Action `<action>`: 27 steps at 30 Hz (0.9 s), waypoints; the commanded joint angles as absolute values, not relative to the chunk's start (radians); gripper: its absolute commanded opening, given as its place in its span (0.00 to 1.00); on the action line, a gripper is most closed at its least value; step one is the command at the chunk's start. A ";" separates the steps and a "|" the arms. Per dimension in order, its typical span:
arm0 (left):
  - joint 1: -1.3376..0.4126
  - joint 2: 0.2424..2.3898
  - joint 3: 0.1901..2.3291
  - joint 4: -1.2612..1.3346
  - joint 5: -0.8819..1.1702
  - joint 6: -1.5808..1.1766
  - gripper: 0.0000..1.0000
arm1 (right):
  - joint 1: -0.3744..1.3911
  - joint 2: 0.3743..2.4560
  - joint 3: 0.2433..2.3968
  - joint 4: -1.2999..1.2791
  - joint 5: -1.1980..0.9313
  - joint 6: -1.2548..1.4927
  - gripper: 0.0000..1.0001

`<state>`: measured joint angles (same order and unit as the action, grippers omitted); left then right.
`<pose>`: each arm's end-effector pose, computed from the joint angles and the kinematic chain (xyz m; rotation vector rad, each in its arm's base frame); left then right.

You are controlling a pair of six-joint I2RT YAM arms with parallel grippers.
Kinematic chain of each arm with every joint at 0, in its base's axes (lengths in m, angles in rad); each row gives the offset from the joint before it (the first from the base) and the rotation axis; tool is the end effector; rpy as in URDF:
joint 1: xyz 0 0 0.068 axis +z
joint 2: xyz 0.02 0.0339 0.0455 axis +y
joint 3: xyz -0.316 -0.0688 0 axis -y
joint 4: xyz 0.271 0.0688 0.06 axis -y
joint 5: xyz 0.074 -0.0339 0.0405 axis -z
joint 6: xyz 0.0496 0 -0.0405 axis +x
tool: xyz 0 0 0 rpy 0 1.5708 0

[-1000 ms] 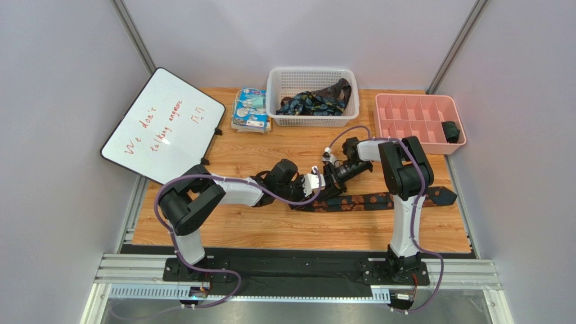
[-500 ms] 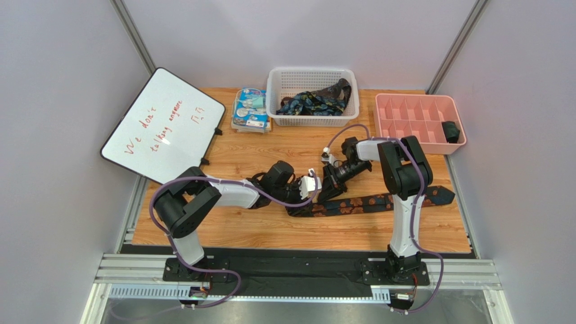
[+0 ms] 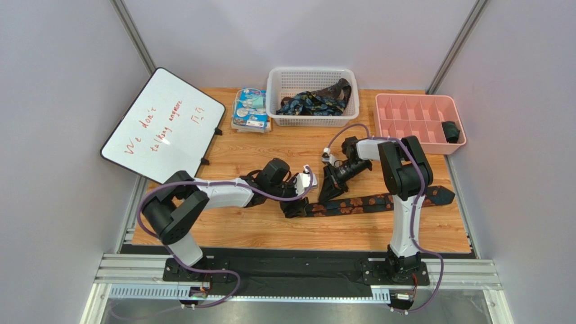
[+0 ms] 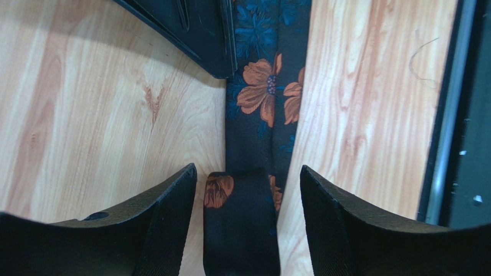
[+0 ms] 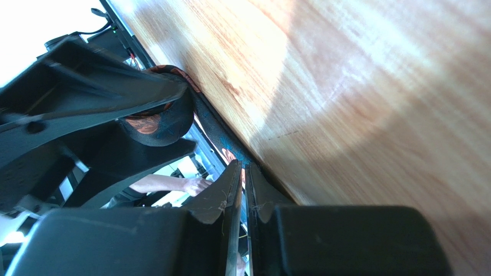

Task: Roll the ties
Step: Roll the tie at the center of the board.

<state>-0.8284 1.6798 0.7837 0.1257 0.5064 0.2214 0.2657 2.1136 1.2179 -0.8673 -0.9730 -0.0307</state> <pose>0.2221 -0.2777 0.1717 1.4166 1.9270 -0.8876 0.3559 0.1393 0.1100 0.2473 -2.5351 -1.3074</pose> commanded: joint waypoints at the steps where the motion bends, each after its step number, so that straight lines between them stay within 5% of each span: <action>1: -0.819 1.562 0.779 0.060 0.542 0.192 0.78 | 0.265 2.083 1.233 -0.922 -0.951 -0.023 0.13; 14: -0.815 1.561 0.758 0.014 0.502 0.213 0.80 | 0.282 2.049 1.207 -0.953 -0.991 -0.040 0.16; 27: -0.833 1.572 0.761 -0.035 0.548 0.413 0.41 | 0.287 2.227 1.250 -0.939 -0.897 -0.028 0.10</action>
<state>-0.8177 1.5848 0.7387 -0.0082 0.5224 0.3180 0.2832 2.1349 1.2358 -0.9401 -0.9874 -0.0906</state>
